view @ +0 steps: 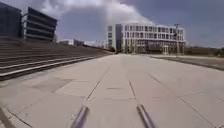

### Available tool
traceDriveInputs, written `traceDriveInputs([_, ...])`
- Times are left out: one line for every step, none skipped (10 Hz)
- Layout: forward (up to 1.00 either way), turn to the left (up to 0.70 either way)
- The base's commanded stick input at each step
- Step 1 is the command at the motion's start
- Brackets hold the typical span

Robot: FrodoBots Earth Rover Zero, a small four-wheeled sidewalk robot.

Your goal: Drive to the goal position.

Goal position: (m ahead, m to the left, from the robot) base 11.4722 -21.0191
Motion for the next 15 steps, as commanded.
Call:
traceDriveInputs([0.70, 0.00])
traceDriveInputs([0.70, 0.00])
traceDriveInputs([0.70, 0.00])
traceDriveInputs([0.70, 0.00])
traceDriveInputs([0.70, 0.00])
traceDriveInputs([0.70, 0.00])
traceDriveInputs([0.70, 0.00])
traceDriveInputs([0.70, 0.00])
traceDriveInputs([0.70, -0.13])
traceDriveInputs([0.70, -0.35])
traceDriveInputs([0.70, -0.35])
traceDriveInputs([0.70, -0.35])
traceDriveInputs([0.70, -0.35])
traceDriveInputs([0.70, -0.35])
traceDriveInputs([0.70, -0.34])
